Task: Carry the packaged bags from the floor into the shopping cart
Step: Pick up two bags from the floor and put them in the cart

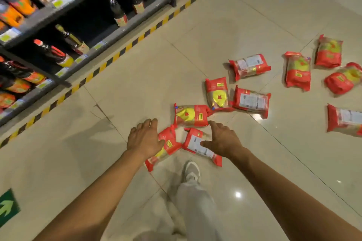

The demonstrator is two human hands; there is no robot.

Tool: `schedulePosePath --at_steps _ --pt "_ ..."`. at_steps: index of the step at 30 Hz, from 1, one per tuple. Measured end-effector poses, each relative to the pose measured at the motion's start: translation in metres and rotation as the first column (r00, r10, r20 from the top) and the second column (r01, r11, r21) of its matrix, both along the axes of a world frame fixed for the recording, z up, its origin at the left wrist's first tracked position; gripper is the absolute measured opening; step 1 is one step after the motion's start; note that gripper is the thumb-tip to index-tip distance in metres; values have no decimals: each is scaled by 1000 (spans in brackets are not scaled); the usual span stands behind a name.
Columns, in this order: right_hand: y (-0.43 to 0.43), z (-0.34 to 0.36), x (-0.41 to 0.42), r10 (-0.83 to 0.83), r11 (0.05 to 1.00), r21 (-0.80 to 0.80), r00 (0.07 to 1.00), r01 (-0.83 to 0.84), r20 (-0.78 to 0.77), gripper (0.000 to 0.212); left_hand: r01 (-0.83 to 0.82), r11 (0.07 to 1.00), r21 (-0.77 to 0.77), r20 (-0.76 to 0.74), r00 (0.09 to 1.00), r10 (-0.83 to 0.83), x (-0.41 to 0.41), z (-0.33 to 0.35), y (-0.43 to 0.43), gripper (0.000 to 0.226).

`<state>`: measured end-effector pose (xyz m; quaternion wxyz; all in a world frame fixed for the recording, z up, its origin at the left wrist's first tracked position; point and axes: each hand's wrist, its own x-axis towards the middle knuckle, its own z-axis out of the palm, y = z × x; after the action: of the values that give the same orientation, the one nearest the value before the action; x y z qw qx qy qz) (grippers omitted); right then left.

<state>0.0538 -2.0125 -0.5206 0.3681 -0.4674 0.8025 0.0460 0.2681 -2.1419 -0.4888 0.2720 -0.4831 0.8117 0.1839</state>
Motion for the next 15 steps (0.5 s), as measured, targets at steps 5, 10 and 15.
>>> schedulePosePath --at_steps 5,10,15 --pt "-15 -135 -8 60 996 73 998 -60 -2 88 -30 996 79 47 999 26 -8 -136 -29 82" --pt "-15 -313 -11 85 986 143 996 -85 9 96 -37 986 161 88 996 23 -6 -319 -40 94" --pt "-27 -429 -23 90 982 169 996 -85 -21 106 -32 986 166 156 988 6 17 -443 -58 99"
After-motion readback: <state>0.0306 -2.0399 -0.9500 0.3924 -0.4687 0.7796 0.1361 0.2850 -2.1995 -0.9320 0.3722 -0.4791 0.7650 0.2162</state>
